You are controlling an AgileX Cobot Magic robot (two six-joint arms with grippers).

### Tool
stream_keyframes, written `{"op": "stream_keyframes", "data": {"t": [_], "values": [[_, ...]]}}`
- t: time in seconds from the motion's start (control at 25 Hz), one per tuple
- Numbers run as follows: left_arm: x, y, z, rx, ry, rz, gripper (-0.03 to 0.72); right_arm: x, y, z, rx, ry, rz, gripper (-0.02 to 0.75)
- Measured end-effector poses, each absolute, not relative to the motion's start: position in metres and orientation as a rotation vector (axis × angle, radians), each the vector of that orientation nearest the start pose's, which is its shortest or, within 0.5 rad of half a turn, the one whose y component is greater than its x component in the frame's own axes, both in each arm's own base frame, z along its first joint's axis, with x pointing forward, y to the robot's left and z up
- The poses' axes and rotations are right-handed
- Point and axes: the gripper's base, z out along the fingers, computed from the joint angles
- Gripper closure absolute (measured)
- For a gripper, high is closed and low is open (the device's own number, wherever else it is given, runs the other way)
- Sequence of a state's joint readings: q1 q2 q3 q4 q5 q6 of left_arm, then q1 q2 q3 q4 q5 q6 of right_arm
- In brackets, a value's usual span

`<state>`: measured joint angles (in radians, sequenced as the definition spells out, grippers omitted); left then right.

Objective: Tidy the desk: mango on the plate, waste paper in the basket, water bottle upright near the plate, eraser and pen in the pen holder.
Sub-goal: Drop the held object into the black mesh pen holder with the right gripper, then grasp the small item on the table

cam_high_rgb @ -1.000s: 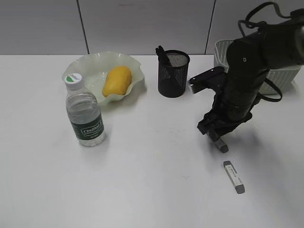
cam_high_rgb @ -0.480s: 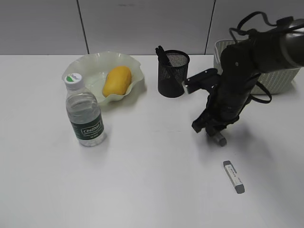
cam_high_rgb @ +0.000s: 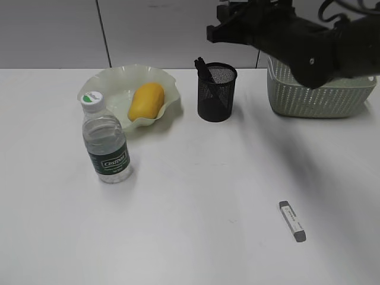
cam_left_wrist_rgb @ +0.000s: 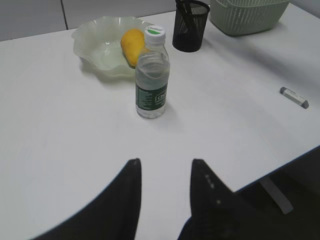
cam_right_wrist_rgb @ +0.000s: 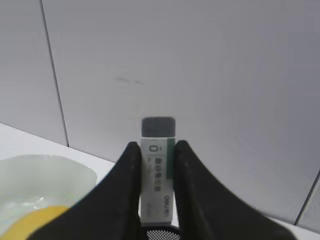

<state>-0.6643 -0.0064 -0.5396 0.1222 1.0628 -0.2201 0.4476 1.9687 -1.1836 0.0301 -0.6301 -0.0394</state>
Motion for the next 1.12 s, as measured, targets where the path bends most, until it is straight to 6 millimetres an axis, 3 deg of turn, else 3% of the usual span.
{"op": "stream_keyframes", "data": {"t": [0.16,0.32,0.52,0.68,0.88,1.04,1.12], "values": [[-0.003,0.014,0.288,0.436,1.972,-0.423,0.442,0.407,0.193,0.173,-0.360,1.645,0.309,0.570],[-0.003,0.014,0.288,0.436,1.972,-0.423,0.442,0.408,0.193,0.153,-0.368,1.691,0.301,0.535],[-0.003,0.014,0.288,0.436,1.972,-0.423,0.442,0.408,0.193,0.155,-0.362,1.691,0.302,0.266],[-0.003,0.014,0.288,0.436,1.972,-0.423,0.442,0.399,0.188,0.190,-0.357,1.808,0.303,0.208],[-0.003,0.014,0.288,0.436,1.972,-0.423,0.442,0.353,0.167,0.242,-0.520,2.187,0.235,0.241],[-0.002,0.014,0.288,0.439,1.981,-0.419,0.442,0.290,0.138,0.263,-0.631,2.557,0.163,0.284],[0.001,0.011,0.289,0.445,2.001,-0.411,0.442,0.254,0.121,0.270,-0.649,2.664,0.144,0.303]]}}
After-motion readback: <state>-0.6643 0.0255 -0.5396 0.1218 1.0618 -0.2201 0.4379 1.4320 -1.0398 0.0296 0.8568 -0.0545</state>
